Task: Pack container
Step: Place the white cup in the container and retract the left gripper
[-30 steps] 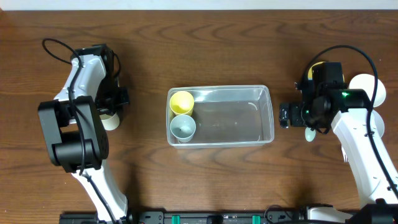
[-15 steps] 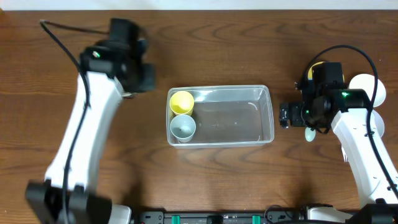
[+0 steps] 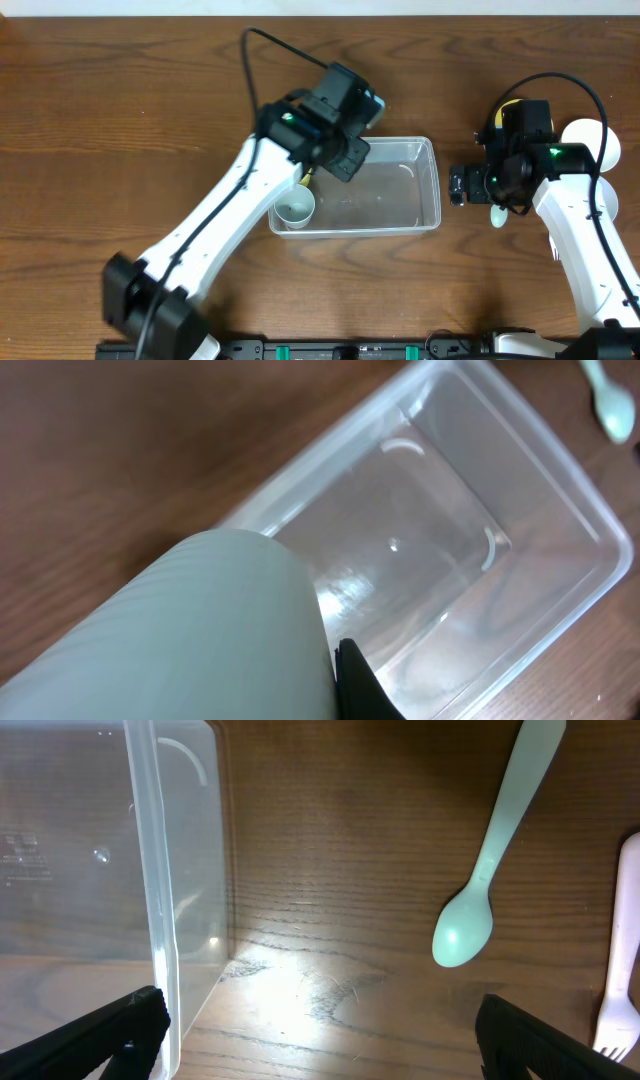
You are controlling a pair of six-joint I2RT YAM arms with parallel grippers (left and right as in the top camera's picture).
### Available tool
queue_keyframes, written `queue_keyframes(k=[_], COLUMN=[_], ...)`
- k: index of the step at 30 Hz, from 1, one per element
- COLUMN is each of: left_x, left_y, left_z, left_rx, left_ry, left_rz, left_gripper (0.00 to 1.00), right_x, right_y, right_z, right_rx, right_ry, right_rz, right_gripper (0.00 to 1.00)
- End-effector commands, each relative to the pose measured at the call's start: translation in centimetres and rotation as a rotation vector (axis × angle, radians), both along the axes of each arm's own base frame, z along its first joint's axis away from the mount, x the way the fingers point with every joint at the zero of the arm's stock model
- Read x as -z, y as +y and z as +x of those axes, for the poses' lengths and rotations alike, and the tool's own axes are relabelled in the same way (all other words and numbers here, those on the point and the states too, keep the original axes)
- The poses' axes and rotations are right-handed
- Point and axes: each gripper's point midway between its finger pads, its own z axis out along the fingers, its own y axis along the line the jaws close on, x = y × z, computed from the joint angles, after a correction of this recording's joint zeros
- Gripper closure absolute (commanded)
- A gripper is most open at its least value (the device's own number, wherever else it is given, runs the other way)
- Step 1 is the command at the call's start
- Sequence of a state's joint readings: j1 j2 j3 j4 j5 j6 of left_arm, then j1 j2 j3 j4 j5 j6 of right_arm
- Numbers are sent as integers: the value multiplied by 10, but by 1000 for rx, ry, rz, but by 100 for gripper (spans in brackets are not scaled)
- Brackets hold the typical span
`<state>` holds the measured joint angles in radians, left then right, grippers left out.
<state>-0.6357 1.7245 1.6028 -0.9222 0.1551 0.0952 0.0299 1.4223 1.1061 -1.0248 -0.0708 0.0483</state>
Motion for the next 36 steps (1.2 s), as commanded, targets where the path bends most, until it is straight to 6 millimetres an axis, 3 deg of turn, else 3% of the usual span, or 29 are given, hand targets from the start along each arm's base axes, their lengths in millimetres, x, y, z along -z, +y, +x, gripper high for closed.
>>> queue_keyframes(k=[1, 11, 15, 21, 22, 28, 32, 36], left_x=[26, 90, 116, 136, 137, 137, 132, 99], left_y=[-9, -6, 7, 21, 22, 27, 26, 20], left_z=[-5, -4, 5, 13, 14, 19, 22, 31], left_rx=[62, 57, 35, 2, -3, -7, -8, -11], left_ry=[62, 198, 208, 246, 248, 239, 225, 176], left_rz=[33, 137, 221, 249, 249, 253, 252, 220], left_gripper=[94, 94, 94, 93, 89, 28, 20, 12], right_x=[-4, -4, -3, -3, -3, -3, -3, -3], right_y=[0, 0, -1, -1, -1, -1, -1, -1], right_z=[4, 4, 3, 2, 2, 2, 2, 2], right_rx=[10, 10, 10, 10, 10, 10, 10, 10], right_ry=[-10, -10, -4, -4, -4, -3, -4, -3], right_rz=[-4, -4, -4, -4, -4, -4, -4, -4], right_gripper=[1, 1, 1, 1, 1, 1, 1, 1])
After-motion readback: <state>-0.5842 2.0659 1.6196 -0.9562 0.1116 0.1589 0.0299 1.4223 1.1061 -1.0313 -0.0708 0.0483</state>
